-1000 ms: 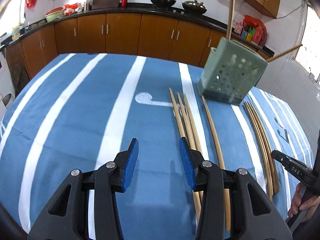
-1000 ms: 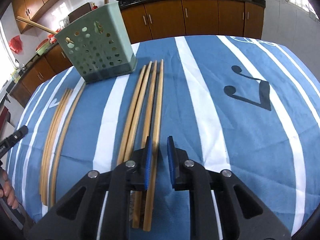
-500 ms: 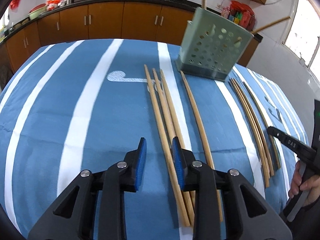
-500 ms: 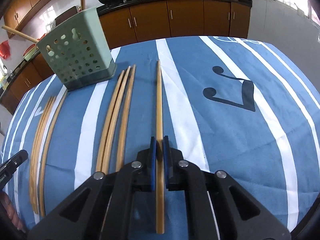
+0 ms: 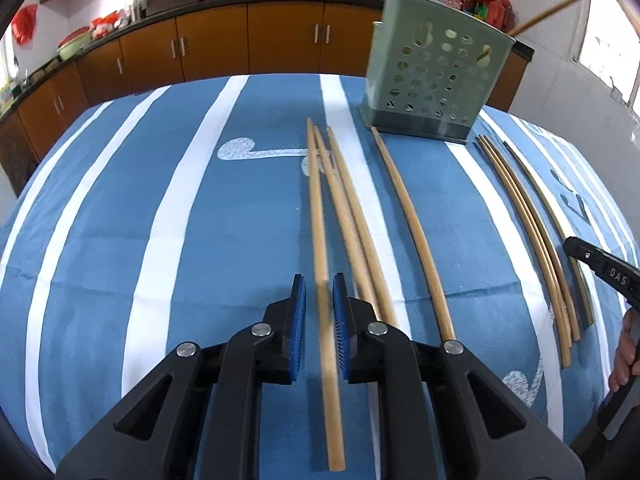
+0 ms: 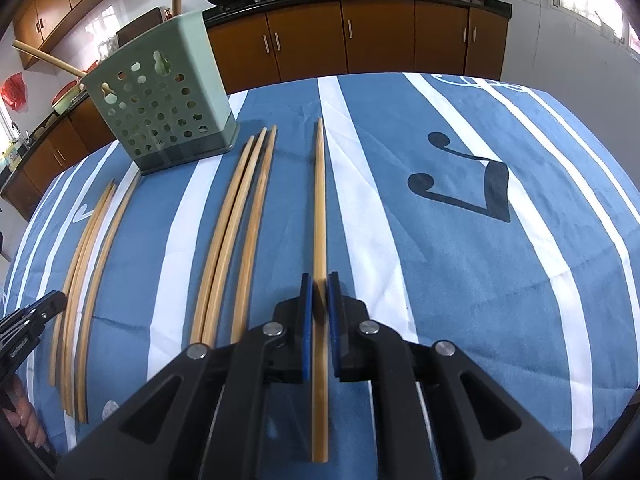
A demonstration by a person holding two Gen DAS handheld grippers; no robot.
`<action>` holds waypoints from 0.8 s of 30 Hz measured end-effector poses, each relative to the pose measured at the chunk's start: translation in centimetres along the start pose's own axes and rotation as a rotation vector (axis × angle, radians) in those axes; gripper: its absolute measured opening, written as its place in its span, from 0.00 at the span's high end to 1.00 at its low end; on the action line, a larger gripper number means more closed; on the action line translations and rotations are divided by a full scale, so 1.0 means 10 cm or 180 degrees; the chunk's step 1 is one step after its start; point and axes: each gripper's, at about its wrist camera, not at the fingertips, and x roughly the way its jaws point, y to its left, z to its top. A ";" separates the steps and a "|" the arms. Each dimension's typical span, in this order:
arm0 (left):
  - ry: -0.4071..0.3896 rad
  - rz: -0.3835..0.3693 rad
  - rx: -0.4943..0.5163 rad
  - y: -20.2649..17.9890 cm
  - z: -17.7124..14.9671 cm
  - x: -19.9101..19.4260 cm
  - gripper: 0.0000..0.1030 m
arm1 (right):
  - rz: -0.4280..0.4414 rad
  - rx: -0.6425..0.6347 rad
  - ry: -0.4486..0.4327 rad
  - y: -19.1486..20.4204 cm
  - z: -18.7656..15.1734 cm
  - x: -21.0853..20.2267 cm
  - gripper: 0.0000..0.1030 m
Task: Organize utensils
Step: 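Lower both tools to the table and grasp one more chopstick each, then lift both chopsticks upright and carry them above the green holder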
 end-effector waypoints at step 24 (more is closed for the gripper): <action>-0.0095 0.0266 -0.0409 0.62 0.27 0.16 0.92 | -0.0120 -0.0051 -0.0135 -0.03 0.22 0.20 0.92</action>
